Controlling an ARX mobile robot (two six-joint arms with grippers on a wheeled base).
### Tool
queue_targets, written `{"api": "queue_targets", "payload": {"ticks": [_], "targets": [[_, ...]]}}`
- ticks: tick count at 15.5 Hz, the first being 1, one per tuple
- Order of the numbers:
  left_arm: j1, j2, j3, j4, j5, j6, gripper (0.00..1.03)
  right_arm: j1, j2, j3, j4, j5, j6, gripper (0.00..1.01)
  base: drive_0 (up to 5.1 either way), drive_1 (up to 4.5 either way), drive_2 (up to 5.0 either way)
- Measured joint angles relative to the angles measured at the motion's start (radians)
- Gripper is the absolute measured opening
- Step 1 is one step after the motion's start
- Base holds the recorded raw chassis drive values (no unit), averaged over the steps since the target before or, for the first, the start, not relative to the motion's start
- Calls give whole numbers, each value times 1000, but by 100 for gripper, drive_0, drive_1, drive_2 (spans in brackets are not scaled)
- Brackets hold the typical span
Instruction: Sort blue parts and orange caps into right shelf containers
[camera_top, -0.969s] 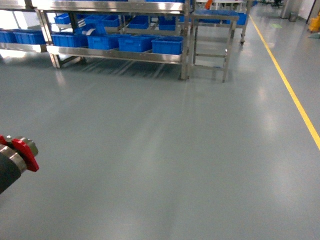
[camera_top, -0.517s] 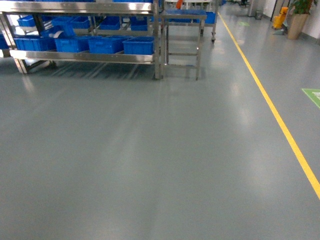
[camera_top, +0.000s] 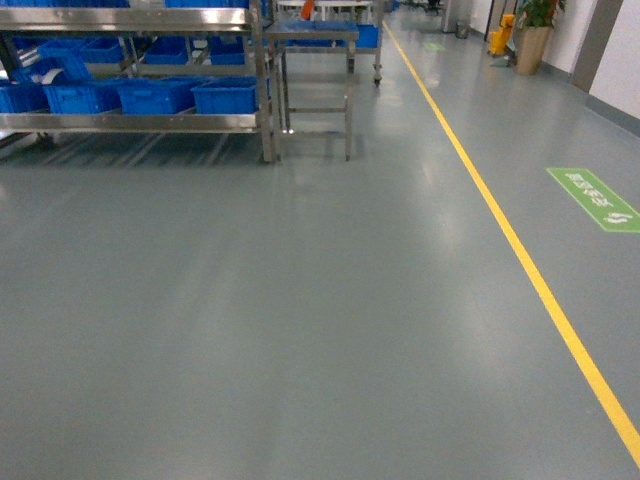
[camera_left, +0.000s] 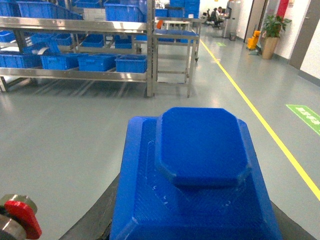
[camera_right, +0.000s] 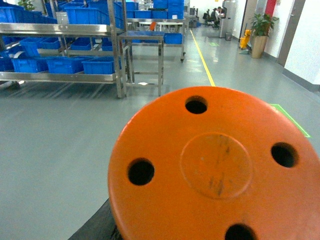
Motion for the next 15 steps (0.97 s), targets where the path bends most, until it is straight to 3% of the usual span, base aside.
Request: {"api": "queue_targets", "payload": {"ticks": [15], "targets": [[0,0,0,-2,0,0,42,0,0,0,-1,0,0,45,2,432,-428]]}}
